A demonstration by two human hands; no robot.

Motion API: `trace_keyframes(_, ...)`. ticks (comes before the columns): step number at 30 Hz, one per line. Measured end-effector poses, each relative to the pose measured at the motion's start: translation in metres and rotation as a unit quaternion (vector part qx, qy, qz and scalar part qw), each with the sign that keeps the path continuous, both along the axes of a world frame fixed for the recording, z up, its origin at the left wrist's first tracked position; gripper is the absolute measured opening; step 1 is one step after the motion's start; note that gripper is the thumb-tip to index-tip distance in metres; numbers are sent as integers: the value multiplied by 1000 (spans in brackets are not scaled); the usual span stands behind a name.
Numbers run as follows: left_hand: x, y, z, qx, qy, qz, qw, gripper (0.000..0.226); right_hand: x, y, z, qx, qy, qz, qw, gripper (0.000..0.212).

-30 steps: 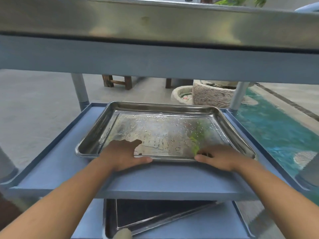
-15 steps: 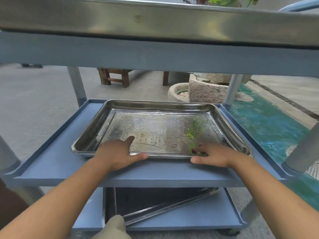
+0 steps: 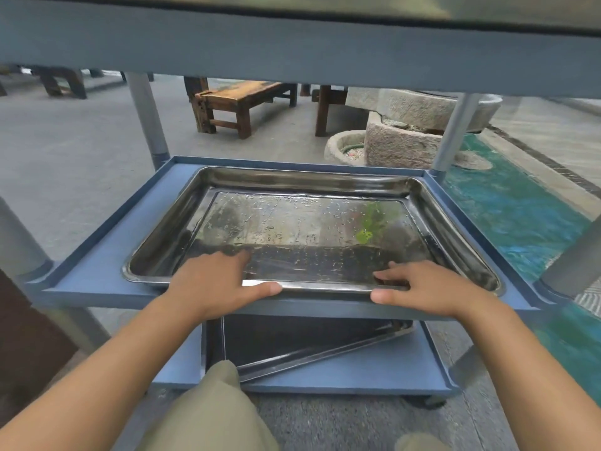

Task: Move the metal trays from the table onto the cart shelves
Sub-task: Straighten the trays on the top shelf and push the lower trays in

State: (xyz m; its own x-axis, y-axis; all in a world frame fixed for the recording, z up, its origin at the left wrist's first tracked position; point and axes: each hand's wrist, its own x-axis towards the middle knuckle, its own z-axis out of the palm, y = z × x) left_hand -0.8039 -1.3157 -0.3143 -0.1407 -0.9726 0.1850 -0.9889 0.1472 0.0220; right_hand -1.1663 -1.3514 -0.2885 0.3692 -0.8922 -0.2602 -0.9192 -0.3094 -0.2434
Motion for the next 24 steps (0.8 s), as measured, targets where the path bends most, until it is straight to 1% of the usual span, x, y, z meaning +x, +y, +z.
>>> trace_keyframes(4,-1,11,1,-3,4,6,1000,101,-1,9,-1,-3,-14,-9,1000,100)
trace_keyframes(9,-2,12,1,1,9,4,1000,104,-1,14,2,-14,-7,-9,1000,99)
trace_keyframes(11,-3,13,0,-5,13,8,1000,104,0,16,-1,-52,13,-9,999,98)
trace_keyframes(13,-2,13,-2,-16,12,7,1000,102,1,19,-5,-113,28,0,993,96)
trace_keyframes(15,-2,14,-1,-33,-1,-8,999,99,-1,21,-7,-157,1,12,987,92)
trace_keyframes(17,-3,17,3,-75,-1,-52,996,90,-5,24,-7,-194,-39,21,980,83)
trace_keyframes(20,1,25,5,-131,73,-149,977,63,-7,35,-12,-258,-85,41,962,60)
trace_keyframes(22,3,33,1,-173,107,-190,960,43,-4,47,-18,-289,-140,57,945,47)
trace_keyframes(24,-1,46,-6,-218,118,-214,945,30,3,61,-24,-325,-181,80,925,44)
